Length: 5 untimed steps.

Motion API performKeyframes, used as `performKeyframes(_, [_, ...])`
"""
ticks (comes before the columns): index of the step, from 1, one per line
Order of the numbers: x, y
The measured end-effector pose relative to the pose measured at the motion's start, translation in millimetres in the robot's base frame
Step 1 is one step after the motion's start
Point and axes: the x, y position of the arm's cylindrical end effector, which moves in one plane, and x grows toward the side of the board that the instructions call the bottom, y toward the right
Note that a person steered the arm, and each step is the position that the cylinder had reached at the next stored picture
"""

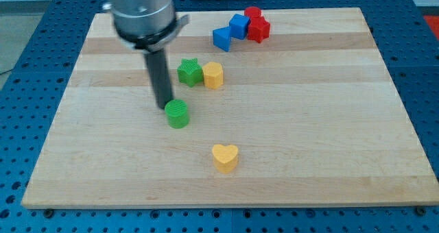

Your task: Push the green circle to the green star

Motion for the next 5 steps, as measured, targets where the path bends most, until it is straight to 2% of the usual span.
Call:
performKeyframes(1, [34,-73])
performKeyframes(2, [71,-67])
performKeyframes(3, [71,-4])
performKeyframes(4, [22,15])
performKeyframes(5, [-5,16])
